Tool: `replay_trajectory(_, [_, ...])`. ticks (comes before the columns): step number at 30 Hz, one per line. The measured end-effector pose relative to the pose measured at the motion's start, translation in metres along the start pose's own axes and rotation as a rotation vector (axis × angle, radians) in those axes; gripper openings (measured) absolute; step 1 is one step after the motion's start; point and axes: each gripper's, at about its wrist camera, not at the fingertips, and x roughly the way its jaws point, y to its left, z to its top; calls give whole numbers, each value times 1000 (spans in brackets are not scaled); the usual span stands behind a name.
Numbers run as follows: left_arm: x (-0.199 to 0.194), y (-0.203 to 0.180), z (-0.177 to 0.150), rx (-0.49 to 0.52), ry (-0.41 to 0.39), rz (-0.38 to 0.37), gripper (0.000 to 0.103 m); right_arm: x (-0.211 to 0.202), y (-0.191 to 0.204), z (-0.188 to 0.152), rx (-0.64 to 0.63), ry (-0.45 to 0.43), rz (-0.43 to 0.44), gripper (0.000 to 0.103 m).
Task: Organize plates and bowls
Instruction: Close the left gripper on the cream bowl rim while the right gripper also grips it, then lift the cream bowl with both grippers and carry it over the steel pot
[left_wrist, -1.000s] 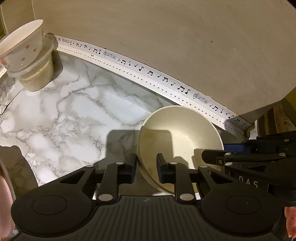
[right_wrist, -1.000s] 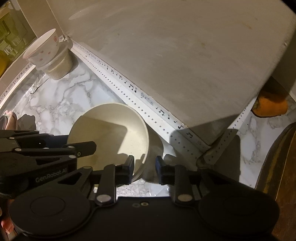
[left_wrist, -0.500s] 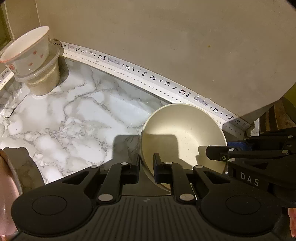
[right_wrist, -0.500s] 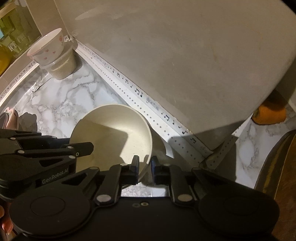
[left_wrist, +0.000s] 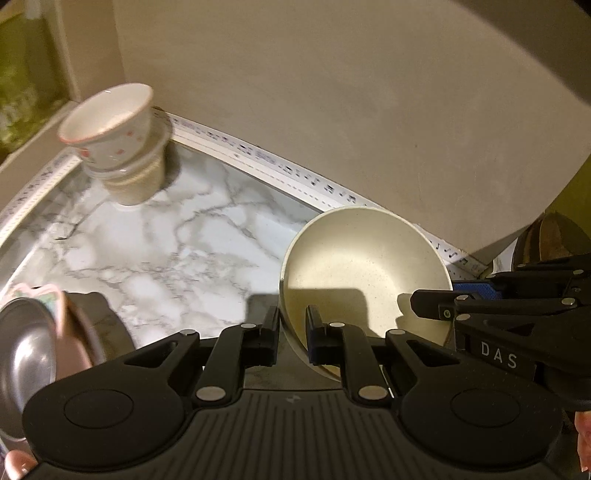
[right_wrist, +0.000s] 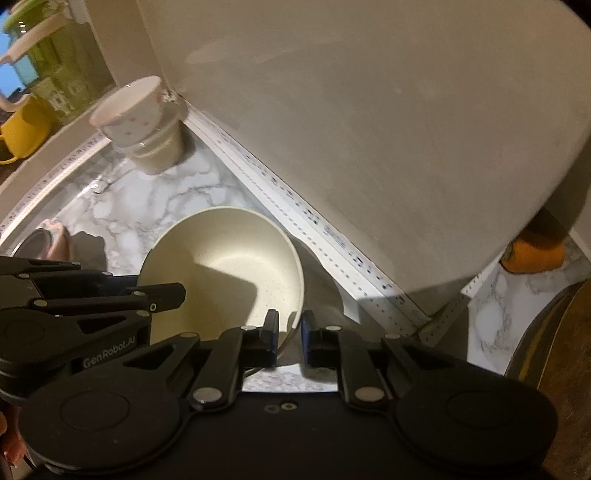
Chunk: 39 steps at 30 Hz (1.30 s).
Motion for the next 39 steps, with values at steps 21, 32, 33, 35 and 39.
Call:
replay_trajectory(21, [-97, 95, -18, -165, -104, 170, 14, -40, 112, 29, -213, -75, 118, 13])
replay_trajectory(32, [-123, 159, -22, -242, -98, 254, 14, -35, 191, 37, -316, -62, 186, 13])
replay_trajectory(33, [-123, 165, -23, -247, -93, 259, 14, -34, 197, 37, -323, -60, 190, 13])
replay_trajectory(35, [-121, 176, -26, -258, -85, 266, 14, -31, 208, 38, -333, -52, 201, 13])
replay_trajectory(39, [-118, 194, -32, -278, -69, 274, 14, -23, 228, 41, -347, -31, 218, 13])
